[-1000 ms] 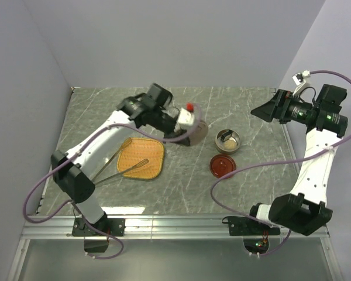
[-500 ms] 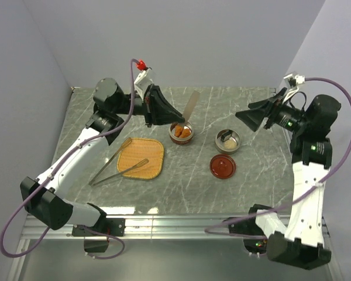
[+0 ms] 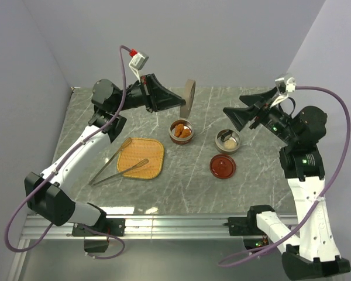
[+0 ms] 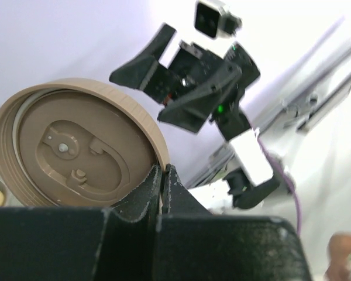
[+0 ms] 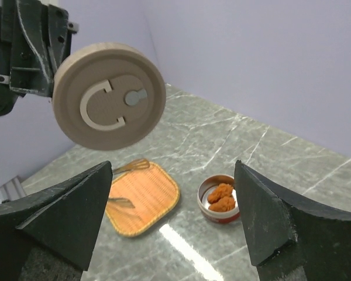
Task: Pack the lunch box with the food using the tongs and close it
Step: Pass the lid of the lunch box from the left arm to the right
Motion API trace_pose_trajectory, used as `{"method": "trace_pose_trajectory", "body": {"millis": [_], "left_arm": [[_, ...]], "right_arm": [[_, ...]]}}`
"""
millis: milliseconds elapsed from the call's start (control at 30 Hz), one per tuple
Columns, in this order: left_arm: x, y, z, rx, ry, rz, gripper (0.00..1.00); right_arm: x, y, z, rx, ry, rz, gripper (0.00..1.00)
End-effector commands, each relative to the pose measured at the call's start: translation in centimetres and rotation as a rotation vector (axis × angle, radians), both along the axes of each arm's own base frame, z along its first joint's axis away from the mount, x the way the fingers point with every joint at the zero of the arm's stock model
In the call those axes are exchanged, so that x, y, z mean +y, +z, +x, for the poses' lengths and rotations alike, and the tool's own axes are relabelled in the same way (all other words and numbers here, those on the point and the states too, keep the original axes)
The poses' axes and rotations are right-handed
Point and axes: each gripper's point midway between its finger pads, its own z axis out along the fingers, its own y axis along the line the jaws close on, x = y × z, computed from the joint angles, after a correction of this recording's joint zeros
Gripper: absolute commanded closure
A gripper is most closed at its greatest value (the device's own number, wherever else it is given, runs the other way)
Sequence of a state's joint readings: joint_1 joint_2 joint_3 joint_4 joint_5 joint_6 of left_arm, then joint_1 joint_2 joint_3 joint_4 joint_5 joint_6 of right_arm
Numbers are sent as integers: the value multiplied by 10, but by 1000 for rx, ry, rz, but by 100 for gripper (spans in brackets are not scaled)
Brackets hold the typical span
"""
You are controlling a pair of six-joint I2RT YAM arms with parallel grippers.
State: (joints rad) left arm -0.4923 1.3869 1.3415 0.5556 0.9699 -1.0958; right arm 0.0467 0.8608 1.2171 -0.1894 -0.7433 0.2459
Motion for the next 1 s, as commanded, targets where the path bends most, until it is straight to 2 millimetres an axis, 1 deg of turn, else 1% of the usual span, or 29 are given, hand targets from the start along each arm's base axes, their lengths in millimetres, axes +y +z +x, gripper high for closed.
{"method": "trace_pose_trajectory", "body": {"millis": [0,33,67,100,133,167,233,267,333,367,400,433,467,533,733,767,833,967], "left_arm": [[0,23,20,144,79,-59,100],[-1,21,24,166,82,-60,100],[-2,21,25,197,77,-64,100],[-2,20,30,217,83,-69,100],[-2,20,34,239,95,-82,100],[-2,19,36,273,89,-90,100],[-2,19,40,286,84,-111,100],[-3,17,41,286,79,-114,100],[-3,17,41,285,65,-129,100],[-5,13,43,289,61,-129,100],[-5,12,42,284,53,-130,100],[-5,14,41,269,47,-138,100],[-5,10,42,280,43,-134,100],[-6,8,42,287,41,-133,100],[-5,7,40,293,42,-131,100],[-4,9,40,289,40,-133,100],[-4,9,40,292,40,-134,100],[-5,11,41,294,42,-137,100]], "right_arm": [[2,14,18,-62,-77,29,10],[0,12,25,-53,-110,31,10],[2,7,32,-31,-114,26,10],[2,6,36,-30,-125,18,11],[8,0,43,-8,-121,9,11],[12,0,45,-4,-110,1,11],[26,-2,46,14,-55,-8,11],[35,4,40,-2,-2,-7,11],[47,5,37,13,64,6,11],[56,7,32,16,111,16,11],[59,7,31,18,128,21,11],[64,2,34,33,145,18,11],[69,1,33,31,158,11,12],[74,-2,35,34,169,3,12],[83,5,36,19,187,0,14],[84,9,35,8,189,-1,14],[88,8,35,5,197,-10,15],[90,8,40,-15,181,-40,17]]}}
